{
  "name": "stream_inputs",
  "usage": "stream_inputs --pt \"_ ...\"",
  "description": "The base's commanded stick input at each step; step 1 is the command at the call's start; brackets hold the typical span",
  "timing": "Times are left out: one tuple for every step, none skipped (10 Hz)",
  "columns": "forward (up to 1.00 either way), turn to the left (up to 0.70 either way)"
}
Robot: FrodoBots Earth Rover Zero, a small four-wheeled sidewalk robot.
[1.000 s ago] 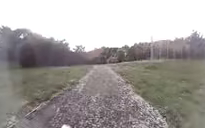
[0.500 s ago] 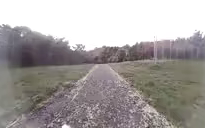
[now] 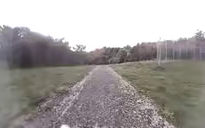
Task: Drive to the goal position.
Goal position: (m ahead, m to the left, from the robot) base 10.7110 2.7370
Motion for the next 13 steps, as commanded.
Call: stream_inputs --pt "1.00 0.00" --pt "1.00 0.00" --pt "1.00 0.00" --pt "1.00 0.00" --pt "1.00 0.00" --pt "1.00 0.00" --pt "1.00 0.00" --pt "1.00 0.00" --pt "1.00 0.00" --pt "1.00 0.00" --pt "1.00 0.00" --pt "1.00 0.00" --pt "1.00 0.00"
